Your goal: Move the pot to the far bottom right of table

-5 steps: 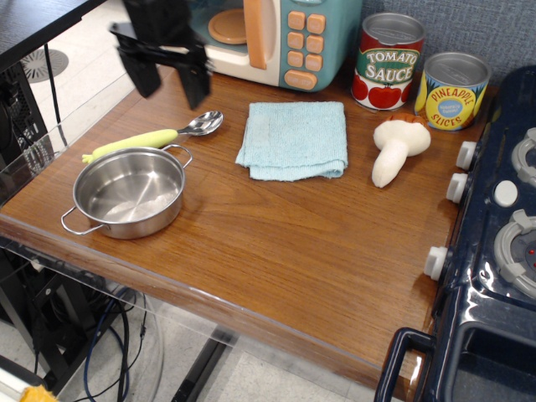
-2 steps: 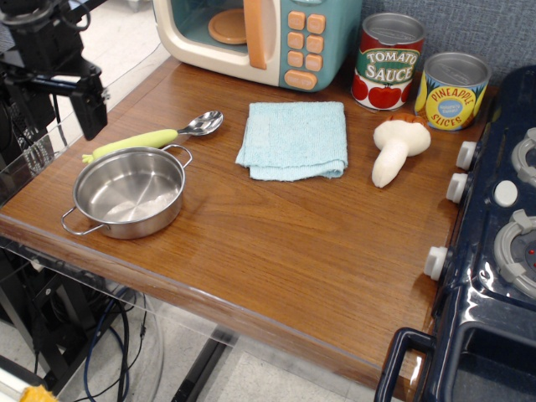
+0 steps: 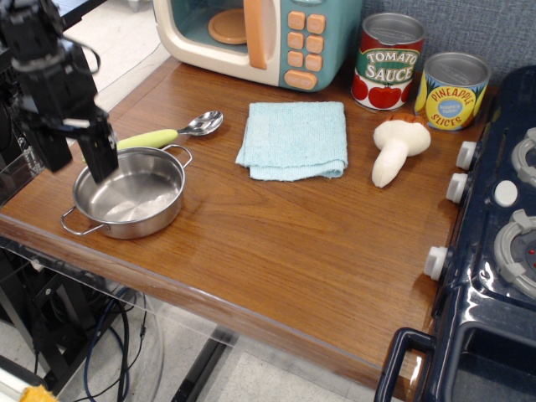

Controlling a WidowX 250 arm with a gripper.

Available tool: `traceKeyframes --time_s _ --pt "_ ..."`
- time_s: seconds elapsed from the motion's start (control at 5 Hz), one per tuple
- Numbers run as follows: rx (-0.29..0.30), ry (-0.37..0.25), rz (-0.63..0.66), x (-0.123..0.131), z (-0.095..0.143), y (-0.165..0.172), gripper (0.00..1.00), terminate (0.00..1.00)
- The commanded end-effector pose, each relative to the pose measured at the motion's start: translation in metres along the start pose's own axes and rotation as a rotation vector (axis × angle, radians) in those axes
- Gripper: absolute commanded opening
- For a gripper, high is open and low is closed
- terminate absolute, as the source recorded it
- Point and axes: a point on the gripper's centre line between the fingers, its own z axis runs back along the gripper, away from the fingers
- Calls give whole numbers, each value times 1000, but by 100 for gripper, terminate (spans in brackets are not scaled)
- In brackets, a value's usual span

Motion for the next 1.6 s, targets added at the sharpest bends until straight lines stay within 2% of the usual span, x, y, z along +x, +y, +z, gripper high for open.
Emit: traceKeyframes --time_s 0.0,0.6,0.8,1.0,1.4 --pt "36 -12 1 6 -4 -4 0 0" --pt "41 -20 23 10 -4 -4 0 0" --pt "46 -56 31 9 14 -4 0 0" --pt "-25 -78 24 8 31 -15 0 0" --pt "-146 -127 17 -1 68 -72 0 0"
